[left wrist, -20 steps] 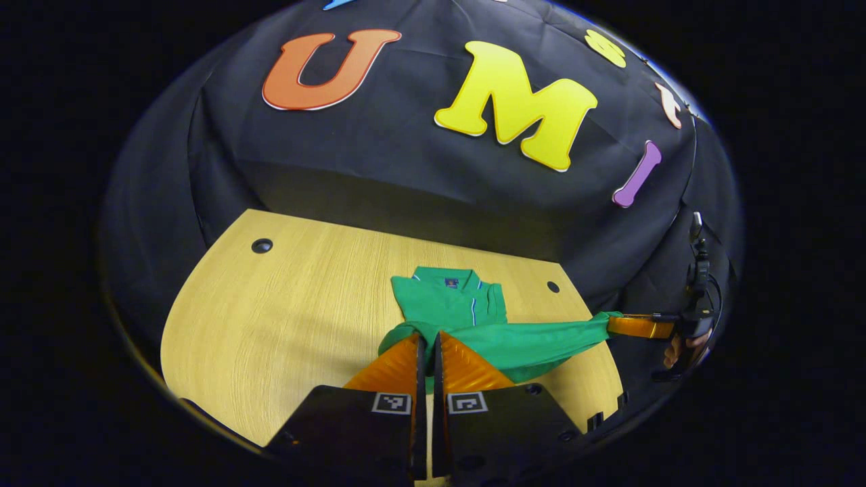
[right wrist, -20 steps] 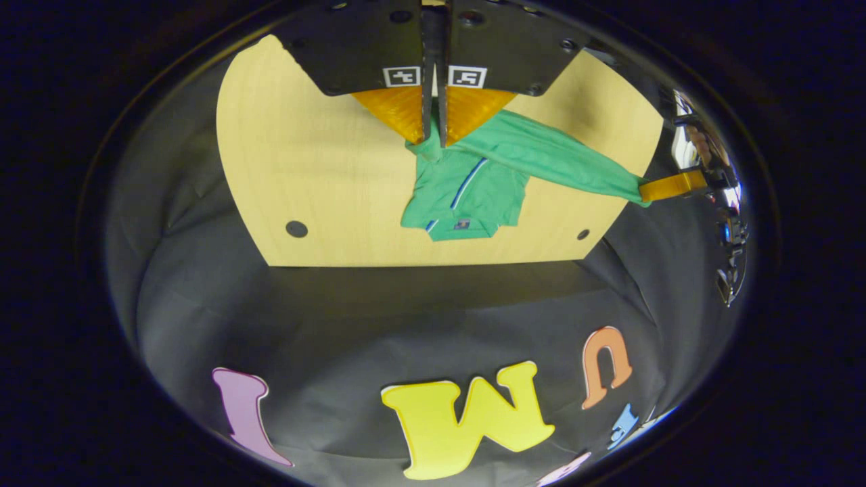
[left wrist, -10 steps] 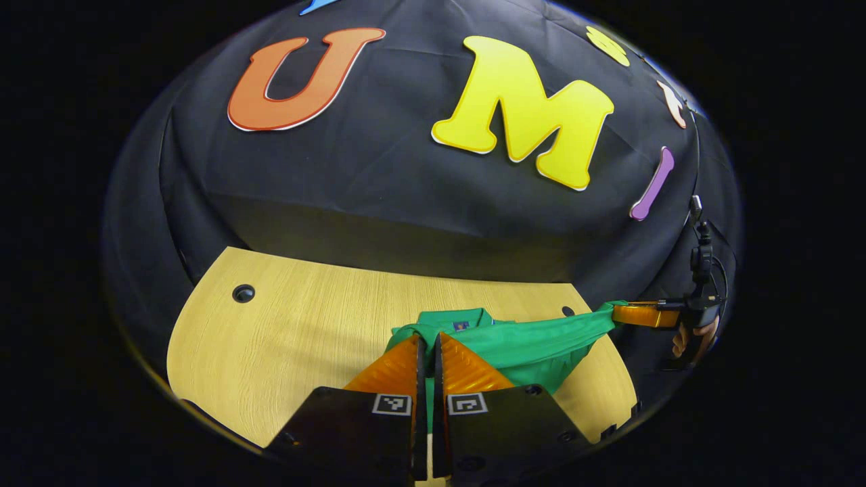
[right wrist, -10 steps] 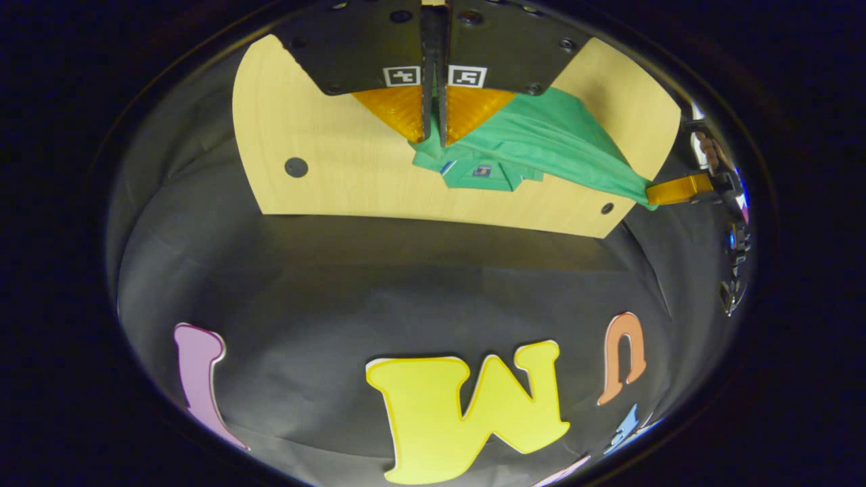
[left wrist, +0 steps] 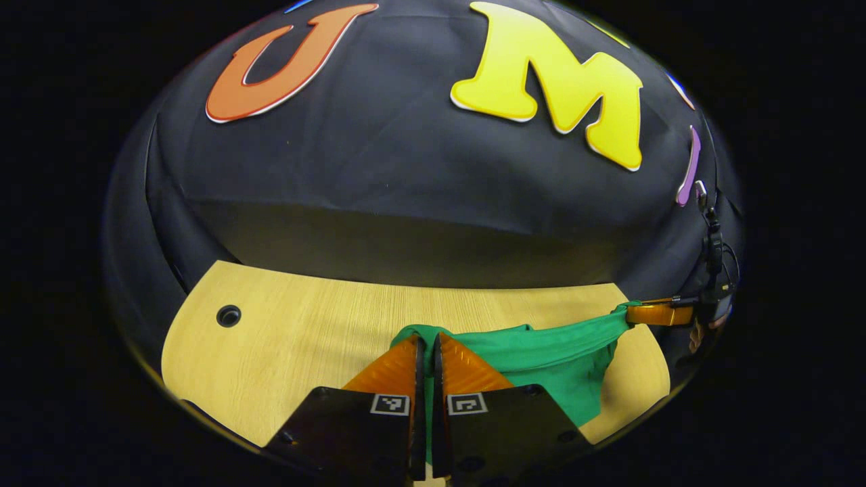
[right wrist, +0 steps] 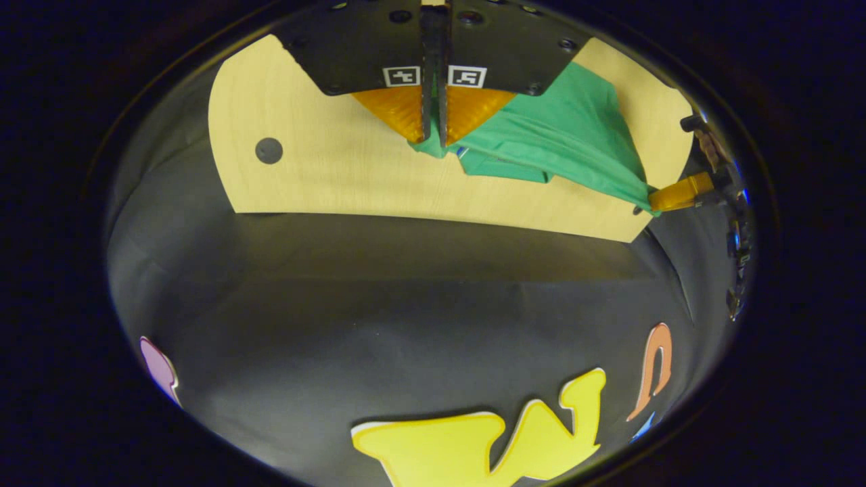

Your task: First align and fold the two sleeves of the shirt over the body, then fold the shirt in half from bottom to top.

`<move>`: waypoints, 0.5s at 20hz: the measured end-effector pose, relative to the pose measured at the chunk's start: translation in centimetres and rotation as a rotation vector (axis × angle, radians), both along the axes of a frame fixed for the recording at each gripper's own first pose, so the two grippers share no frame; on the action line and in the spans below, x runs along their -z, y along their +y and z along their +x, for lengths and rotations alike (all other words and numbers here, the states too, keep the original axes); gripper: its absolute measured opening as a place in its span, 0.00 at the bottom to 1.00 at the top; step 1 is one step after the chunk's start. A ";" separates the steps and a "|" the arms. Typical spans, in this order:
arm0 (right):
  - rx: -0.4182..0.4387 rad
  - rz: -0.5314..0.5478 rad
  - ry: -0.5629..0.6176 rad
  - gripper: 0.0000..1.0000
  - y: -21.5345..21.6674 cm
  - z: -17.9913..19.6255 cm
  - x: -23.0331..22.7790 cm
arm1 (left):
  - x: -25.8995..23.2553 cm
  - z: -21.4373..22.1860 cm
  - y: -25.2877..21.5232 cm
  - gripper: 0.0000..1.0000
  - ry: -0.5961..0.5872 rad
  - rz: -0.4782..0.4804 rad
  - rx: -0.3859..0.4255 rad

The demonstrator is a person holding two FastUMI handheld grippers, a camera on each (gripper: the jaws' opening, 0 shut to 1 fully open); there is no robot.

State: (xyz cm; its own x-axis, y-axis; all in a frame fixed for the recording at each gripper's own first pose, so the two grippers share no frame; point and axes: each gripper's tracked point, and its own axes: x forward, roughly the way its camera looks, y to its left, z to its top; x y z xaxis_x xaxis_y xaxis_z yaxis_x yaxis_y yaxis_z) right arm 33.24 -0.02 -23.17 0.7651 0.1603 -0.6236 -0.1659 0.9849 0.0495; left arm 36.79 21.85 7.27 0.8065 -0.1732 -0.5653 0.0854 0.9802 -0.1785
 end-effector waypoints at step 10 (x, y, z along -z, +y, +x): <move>0.006 -0.043 0.041 0.04 0.5 5.3 8.7 | 8.2 2.6 -0.7 0.14 0.114 0.016 -0.059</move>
